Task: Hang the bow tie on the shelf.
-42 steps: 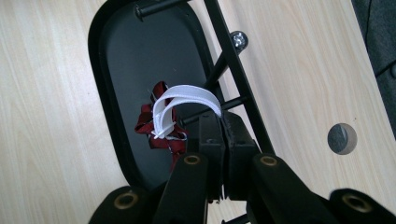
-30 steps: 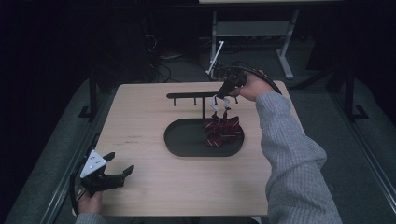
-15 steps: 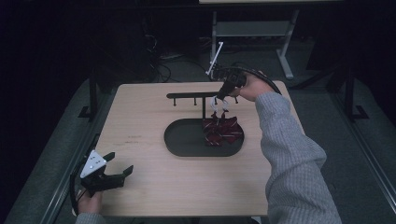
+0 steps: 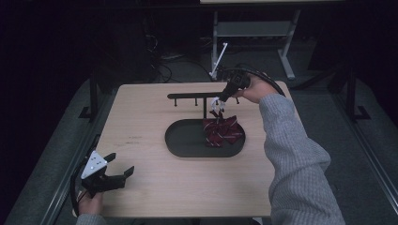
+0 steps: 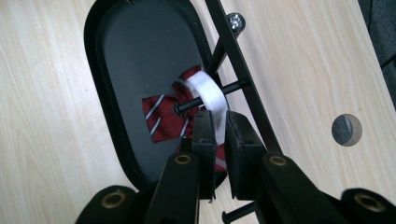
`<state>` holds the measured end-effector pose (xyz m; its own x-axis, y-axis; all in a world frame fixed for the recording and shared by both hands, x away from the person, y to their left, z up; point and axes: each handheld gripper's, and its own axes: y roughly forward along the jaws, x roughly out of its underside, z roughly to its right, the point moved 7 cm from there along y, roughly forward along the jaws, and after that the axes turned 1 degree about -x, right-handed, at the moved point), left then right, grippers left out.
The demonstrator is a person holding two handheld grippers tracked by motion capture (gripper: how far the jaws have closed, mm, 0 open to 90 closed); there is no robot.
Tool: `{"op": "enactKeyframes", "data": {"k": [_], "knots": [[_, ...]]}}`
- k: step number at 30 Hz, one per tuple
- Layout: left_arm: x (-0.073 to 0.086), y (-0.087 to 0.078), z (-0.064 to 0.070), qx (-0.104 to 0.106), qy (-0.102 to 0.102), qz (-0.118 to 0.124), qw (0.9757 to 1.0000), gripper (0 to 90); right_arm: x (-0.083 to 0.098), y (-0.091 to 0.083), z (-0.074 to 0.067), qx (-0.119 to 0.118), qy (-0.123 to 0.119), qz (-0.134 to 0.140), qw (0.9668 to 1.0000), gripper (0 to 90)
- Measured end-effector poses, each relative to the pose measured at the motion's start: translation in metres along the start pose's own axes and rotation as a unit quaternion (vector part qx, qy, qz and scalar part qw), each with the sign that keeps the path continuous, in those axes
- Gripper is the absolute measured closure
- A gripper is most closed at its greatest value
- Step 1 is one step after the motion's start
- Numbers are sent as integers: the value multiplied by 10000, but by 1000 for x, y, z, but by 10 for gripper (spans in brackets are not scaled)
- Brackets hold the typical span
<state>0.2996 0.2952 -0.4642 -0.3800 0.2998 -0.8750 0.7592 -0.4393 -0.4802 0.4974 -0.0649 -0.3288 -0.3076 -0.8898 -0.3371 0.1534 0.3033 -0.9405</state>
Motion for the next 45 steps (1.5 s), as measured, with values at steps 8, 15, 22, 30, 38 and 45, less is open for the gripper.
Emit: {"op": "enactKeyframes", "data": {"k": [8, 15, 22, 30, 38, 45], "knots": [[0, 0, 0, -1, -23, 6, 10000, 131, 6, -2, -2, -52, 19, 49, 10000, 798], [0, 0, 1, 8, 2, -22, 10000, 131, 11, -3, -5, -116, 9, 104, 9999, 773], [0, -1, 1, -3, 1, 6, 10000, 131, 15, -5, -7, -124, 40, 130, 9998, 752], [0, -1, 1, -3, -8, -24, 10000, 131, 22, -6, -10, -123, 83, 170, 9997, 712], [0, -1, 2, 3, -14, -26, 10000, 131, 28, -9, -15, -129, 99, 204, 9997, 684], [0, -1, 2, 1, 15, -41, 10000, 131, 37, -9, -20, -163, 122, 238, 9995, 655]]}}
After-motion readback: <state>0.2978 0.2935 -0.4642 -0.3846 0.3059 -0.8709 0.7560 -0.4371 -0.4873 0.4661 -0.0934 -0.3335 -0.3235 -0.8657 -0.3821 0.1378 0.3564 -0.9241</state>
